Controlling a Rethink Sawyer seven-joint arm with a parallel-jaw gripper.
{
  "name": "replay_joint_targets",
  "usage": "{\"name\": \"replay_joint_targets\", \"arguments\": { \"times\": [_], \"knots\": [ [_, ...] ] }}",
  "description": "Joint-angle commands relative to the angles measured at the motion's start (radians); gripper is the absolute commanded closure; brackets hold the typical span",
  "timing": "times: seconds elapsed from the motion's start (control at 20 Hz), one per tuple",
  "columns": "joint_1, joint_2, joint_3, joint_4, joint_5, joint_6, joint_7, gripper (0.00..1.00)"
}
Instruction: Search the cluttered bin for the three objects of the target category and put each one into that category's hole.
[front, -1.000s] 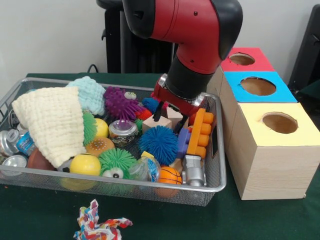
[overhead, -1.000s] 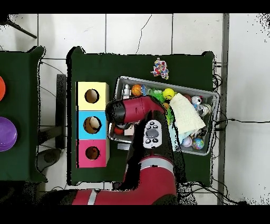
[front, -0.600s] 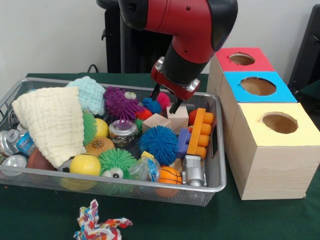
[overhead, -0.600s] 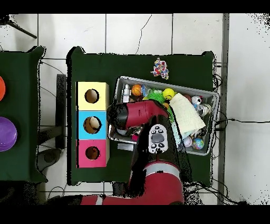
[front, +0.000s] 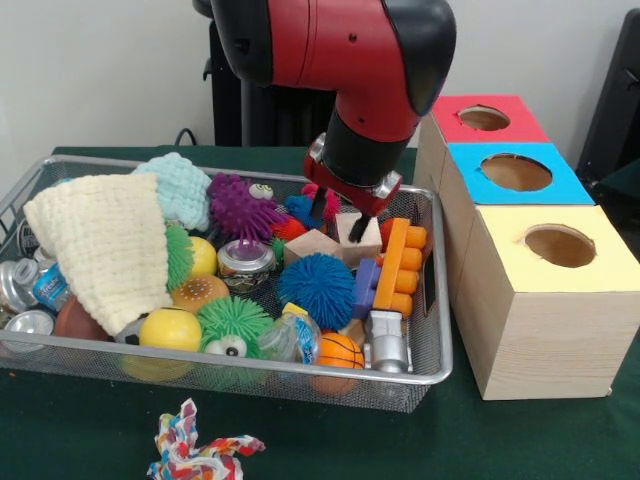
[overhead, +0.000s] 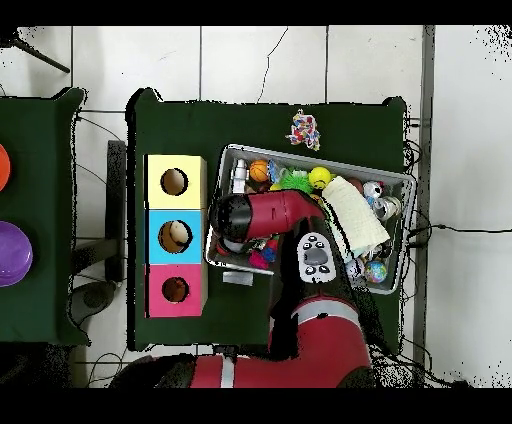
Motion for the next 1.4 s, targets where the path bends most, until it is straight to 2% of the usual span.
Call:
{"name": "replay_joint_targets", "arguments": {
  "times": [0.05,0.2,0.35,0.6,0.85,1.05,1.25,1.4],
  "knots": [
    [0.035,0.053,0.102,0.089,-0.025,-0.31,0.062,0.0],
    [0.051,0.043,0.094,0.118,0.004,-0.345,0.093,0.0],
    [0.053,0.051,0.093,0.114,0.019,-0.345,0.074,0.0],
    [0.018,0.095,0.123,0.078,0.032,-0.379,0.044,0.0],
    [0.009,0.104,0.127,0.06,0.029,-0.347,0.018,0.0],
    [-0.042,0.11,0.183,0.074,0.032,-0.355,-0.039,0.0],
    [-0.145,0.12,0.3,0.095,0.008,-0.419,-0.142,0.0],
    [-0.267,0.155,0.445,0.141,-0.01,-0.48,-0.229,0.0]
  ]
}}
